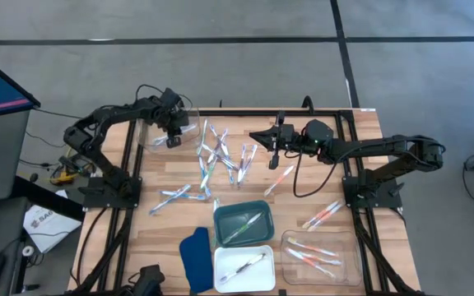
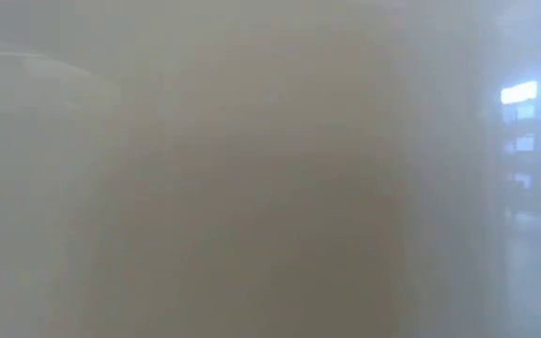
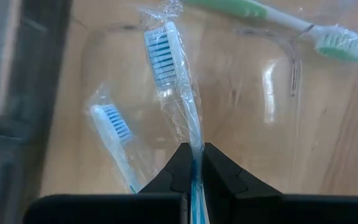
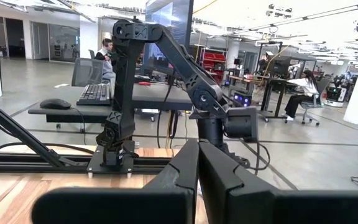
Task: Pick & Place Toothbrushes
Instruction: Put the blue toothbrush into the top transparent bin
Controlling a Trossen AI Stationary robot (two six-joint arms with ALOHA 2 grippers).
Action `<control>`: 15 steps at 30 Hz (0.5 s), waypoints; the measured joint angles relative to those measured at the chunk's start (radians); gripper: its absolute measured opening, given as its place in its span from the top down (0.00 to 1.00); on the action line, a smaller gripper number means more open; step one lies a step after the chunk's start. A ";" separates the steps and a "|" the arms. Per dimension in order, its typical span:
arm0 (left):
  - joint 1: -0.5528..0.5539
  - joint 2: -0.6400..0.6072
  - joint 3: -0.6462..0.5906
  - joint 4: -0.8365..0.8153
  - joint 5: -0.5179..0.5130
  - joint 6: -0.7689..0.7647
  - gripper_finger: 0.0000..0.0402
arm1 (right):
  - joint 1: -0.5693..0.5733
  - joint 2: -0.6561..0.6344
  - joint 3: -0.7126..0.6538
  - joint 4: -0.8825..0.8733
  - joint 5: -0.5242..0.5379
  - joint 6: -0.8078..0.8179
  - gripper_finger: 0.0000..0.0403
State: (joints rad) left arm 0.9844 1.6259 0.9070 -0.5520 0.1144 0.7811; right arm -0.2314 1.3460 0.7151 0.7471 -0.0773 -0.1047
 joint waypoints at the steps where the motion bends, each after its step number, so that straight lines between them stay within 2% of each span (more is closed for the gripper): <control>1: 0.000 0.010 0.000 0.002 0.001 0.000 0.98 | 0.000 0.000 0.000 0.000 0.000 0.000 0.99; 5: -0.006 0.044 0.000 0.002 -0.013 0.000 0.95 | 0.000 0.000 0.000 0.000 0.000 0.000 0.99; 15: -0.017 0.041 0.001 0.025 -0.078 -0.038 0.76 | 0.000 0.000 0.000 -0.007 0.000 0.000 0.99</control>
State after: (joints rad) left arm 0.9672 1.6669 0.9083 -0.5266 0.0364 0.7426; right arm -0.2314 1.3460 0.7151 0.7403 -0.0774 -0.1051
